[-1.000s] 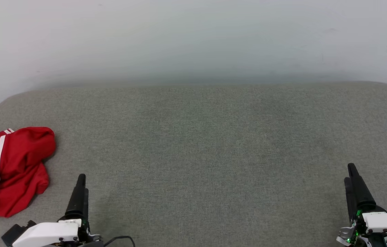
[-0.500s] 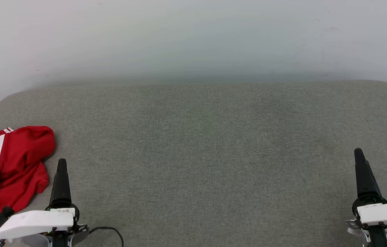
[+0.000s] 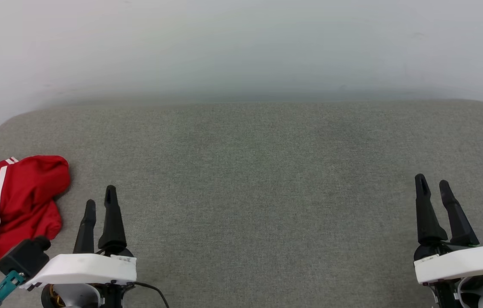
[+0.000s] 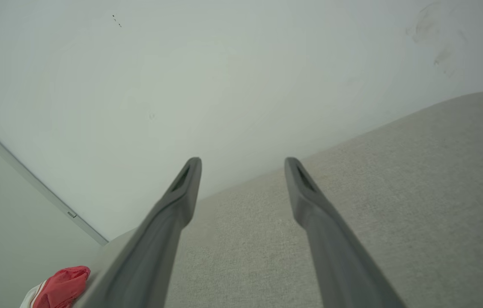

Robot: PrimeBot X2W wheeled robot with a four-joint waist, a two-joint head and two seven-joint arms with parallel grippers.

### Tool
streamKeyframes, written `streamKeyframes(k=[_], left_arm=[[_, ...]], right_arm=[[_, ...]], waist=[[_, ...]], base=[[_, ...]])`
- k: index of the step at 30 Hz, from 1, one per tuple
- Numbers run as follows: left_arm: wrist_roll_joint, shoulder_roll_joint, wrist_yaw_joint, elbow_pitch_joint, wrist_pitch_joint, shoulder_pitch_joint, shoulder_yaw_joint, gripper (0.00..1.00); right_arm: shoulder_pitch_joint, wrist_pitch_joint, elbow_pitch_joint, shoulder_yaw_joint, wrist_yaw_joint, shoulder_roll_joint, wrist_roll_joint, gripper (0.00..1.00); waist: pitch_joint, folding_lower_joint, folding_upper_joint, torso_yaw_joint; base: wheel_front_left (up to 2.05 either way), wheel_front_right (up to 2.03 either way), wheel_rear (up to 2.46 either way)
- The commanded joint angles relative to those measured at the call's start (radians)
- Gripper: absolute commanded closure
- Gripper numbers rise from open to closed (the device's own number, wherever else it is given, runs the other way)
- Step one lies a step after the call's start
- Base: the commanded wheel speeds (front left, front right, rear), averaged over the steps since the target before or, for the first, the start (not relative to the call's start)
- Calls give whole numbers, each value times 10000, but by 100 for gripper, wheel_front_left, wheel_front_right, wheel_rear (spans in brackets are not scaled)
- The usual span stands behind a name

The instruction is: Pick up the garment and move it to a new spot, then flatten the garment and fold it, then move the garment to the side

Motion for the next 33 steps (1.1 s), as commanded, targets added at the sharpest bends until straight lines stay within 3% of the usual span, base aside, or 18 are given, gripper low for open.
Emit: streamKeyframes(k=[1,10,20,33], left_arm=[[472,26,-120,-304,-121,-10,-153,0],[1902,151,-317,-558,-365,169,-748,0],[3378,698,553,-484,-642,214,-1821,0],[4795,1552,2091,-702,-966,-10,-3309,0]], right_arm=[[-15,-113,-252,83,0,-45,-494,0],[100,-346,-487,229,0,-47,-1707,0],[203,-626,-593,62,0,-47,-3016,0],[327,-945,-738,57,0,-48,-4577,0]], waist=[[4,0,0,5],[26,0,0,19],[59,0,0,30],[93,0,0,20]], base=[[0,0,0],[0,0,0],[0,0,0],[0,0,0]])
